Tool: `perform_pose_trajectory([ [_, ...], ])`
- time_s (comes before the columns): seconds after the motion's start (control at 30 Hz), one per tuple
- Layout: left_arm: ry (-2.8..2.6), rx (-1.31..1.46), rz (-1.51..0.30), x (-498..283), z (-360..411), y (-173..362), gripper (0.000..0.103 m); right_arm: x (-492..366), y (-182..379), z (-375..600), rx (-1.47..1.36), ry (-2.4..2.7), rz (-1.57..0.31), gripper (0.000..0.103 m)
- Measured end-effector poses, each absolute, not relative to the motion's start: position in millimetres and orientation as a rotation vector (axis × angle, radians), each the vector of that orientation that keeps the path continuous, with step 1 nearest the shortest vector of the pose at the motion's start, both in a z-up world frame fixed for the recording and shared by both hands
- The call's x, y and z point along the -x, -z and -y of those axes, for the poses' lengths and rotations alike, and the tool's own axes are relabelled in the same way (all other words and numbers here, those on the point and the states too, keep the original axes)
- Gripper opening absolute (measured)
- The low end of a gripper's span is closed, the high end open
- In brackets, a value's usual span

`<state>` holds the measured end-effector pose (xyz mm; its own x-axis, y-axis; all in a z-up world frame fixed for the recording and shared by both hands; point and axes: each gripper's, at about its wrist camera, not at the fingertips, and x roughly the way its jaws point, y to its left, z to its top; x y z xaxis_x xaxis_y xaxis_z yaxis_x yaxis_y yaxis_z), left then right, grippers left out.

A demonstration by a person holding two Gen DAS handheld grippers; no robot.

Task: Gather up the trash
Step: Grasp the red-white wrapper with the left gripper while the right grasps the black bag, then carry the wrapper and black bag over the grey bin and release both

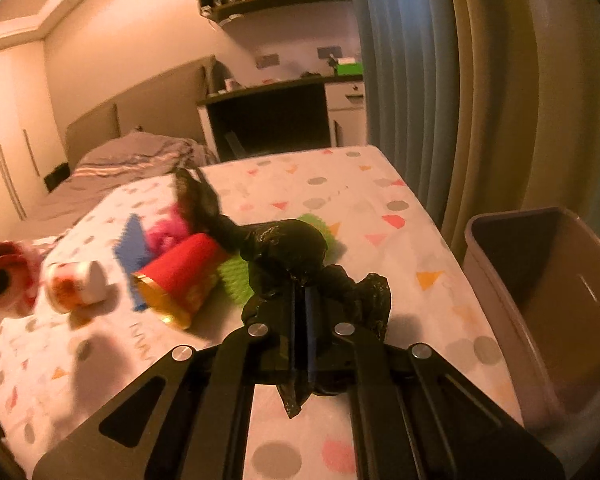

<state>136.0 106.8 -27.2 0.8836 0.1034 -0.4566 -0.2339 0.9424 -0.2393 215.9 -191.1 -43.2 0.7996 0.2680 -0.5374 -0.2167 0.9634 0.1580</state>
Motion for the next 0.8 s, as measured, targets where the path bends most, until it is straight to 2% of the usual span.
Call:
perform_pose_trajectory([
  [0.43,-0.072,0.240,-0.434,-120,-56,18,0.025,-135,19,214,-0.113,-0.274,-0.482,0.005],
  [0.8,0.003,0.212,-0.432,-116,-18,13,0.025,-115,13,239,-0.131,-0.233,-0.445,0.005],
])
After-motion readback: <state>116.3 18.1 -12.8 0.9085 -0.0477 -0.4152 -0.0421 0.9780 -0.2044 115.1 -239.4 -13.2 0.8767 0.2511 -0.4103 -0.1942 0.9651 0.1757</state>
